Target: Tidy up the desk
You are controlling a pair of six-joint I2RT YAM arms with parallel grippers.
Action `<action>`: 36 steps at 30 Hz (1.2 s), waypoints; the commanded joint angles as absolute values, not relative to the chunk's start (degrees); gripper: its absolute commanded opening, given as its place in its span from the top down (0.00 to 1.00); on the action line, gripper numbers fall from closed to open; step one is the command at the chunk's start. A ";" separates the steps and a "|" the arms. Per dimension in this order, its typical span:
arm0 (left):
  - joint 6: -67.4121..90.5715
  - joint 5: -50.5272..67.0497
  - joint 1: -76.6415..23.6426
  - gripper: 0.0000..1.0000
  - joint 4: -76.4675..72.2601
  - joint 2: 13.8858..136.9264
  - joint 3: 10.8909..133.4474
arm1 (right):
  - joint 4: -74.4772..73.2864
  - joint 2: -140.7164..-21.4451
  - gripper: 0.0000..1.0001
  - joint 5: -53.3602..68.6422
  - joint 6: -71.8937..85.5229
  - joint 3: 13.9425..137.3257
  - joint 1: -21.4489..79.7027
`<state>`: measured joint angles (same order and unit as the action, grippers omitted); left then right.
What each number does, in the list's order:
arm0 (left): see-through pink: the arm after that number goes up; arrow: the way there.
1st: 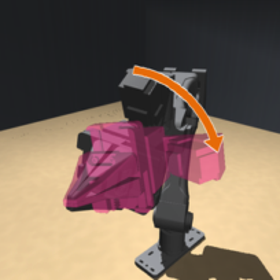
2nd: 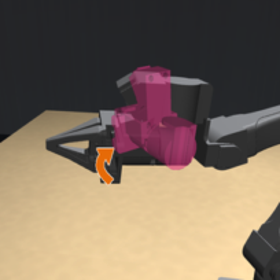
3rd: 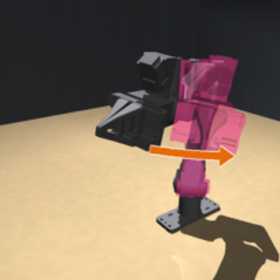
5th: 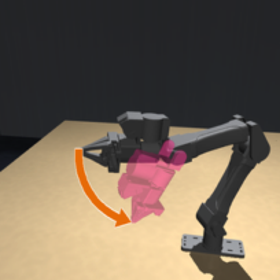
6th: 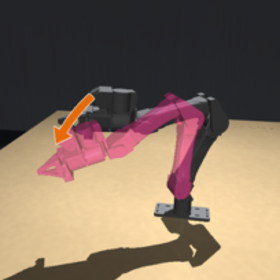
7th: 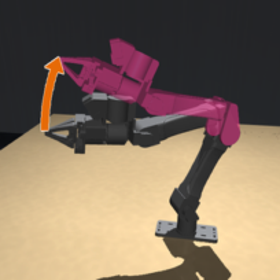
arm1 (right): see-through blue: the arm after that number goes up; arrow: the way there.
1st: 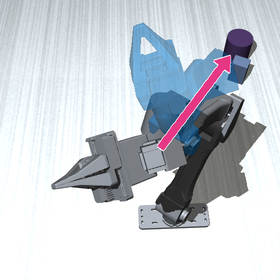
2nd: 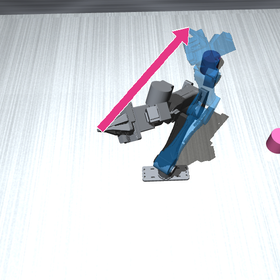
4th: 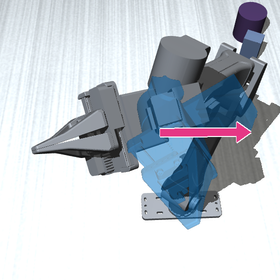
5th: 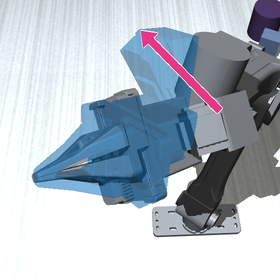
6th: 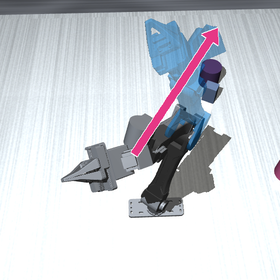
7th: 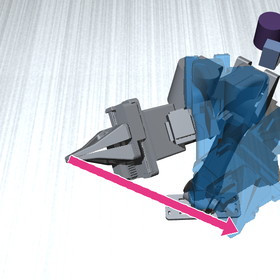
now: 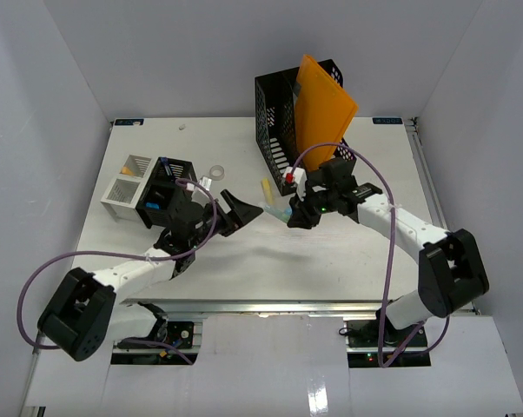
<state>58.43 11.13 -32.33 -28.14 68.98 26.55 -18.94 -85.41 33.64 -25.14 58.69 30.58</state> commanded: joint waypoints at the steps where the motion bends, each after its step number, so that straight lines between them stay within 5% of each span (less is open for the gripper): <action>1: 63.97 2.73 -35.99 0.02 -32.83 74.37 31.61 | -16.36 -81.59 0.92 39.80 -21.54 56.17 29.36; 8: 65.56 0.88 -39.84 0.10 -37.92 82.36 35.27 | -15.49 -80.49 0.92 42.45 -20.60 55.50 29.04; 14: 66.42 2.44 -40.25 0.49 -38.68 84.55 36.15 | -14.87 -80.49 0.92 42.88 -20.31 55.55 28.16; 21: 64.31 2.07 -40.25 0.77 -35.67 82.32 36.14 | -14.27 -81.58 0.90 44.41 -20.26 55.55 26.50; 23: 62.11 2.60 -40.25 0.88 -34.15 81.95 37.30 | -14.54 -81.75 0.75 45.73 -20.85 55.53 26.00; 25: 59.51 3.60 -40.25 0.97 -30.80 81.36 38.65 | -14.88 -81.76 0.34 48.02 -22.71 55.19 25.07; 27: 54.55 4.16 -40.10 1.00 -24.90 80.32 41.10 | -15.35 -81.43 0.05 50.56 -25.33 54.31 23.81; 36: 31.70 -2.20 -26.15 1.00 3.47 72.75 52.86 | -23.30 -78.72 0.08 60.86 -38.53 52.51 15.67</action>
<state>46.05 2.09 -35.18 -11.20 78.92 46.97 -19.72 -81.76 54.85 -31.29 52.69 18.39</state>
